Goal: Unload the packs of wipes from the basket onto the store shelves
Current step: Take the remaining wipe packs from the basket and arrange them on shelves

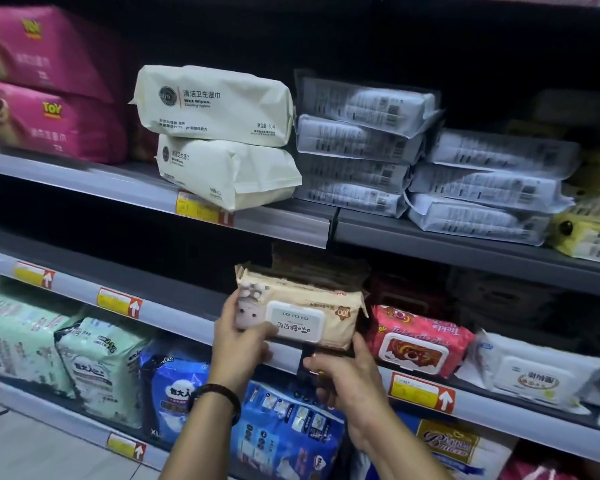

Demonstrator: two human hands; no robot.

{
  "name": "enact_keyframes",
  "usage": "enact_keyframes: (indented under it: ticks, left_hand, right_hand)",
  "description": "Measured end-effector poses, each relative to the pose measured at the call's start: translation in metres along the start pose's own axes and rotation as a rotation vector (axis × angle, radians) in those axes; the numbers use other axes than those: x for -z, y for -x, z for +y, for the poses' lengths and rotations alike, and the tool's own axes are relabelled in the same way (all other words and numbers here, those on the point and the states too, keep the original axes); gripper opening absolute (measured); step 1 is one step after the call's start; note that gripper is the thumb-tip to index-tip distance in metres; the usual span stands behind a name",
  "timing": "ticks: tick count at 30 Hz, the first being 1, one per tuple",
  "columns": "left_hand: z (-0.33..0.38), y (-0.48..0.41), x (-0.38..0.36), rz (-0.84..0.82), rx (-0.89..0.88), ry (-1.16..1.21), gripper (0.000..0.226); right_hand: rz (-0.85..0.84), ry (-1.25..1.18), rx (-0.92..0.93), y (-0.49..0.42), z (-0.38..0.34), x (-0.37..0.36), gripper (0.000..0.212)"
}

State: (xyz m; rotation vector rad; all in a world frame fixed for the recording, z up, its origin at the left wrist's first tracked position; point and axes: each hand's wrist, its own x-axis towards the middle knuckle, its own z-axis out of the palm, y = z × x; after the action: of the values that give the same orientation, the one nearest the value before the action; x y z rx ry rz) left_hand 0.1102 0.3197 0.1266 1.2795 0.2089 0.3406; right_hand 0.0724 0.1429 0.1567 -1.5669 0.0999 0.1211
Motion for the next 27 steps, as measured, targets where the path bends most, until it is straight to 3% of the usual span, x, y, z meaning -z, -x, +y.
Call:
enact_keyframes:
  ticks: [3,7,11,15,17,19,24,27]
  left_hand:
    - [0.008,0.007,0.013,-0.003,-0.024,0.136,0.064]
    - [0.018,0.024,0.018,-0.025,0.026,0.492,0.043]
    - [0.033,0.042,0.021,-0.043,-0.025,0.511,0.052]
    - [0.039,0.056,0.016,-0.013,-0.040,0.375,0.078]
    - [0.040,0.061,0.011,-0.019,0.002,0.347,0.086]
    - [0.042,0.068,0.004,-0.105,0.055,0.363,0.074]
    - [0.034,0.092,-0.017,-0.359,0.229,0.386,0.071]
    - [0.033,0.094,-0.019,-0.370,0.255,0.410,0.070]
  right_hand:
    - [0.073,0.075,0.130,0.019,0.001,-0.006,0.067]
    - [0.125,0.070,0.275,0.051,0.012,-0.023,0.069]
    - [0.134,-0.022,0.239,0.065,0.014,-0.026,0.076]
    - [-0.018,-0.158,0.146,0.067,0.010,-0.014,0.106]
    - [-0.007,-0.162,0.118,0.066,0.010,-0.008,0.089]
    - [0.025,-0.204,0.111,0.064,0.006,-0.008,0.068]
    - [0.026,-0.281,-0.031,0.067,-0.003,-0.008,0.047]
    - [-0.048,-0.148,-0.106,0.072,-0.011,0.005,0.065]
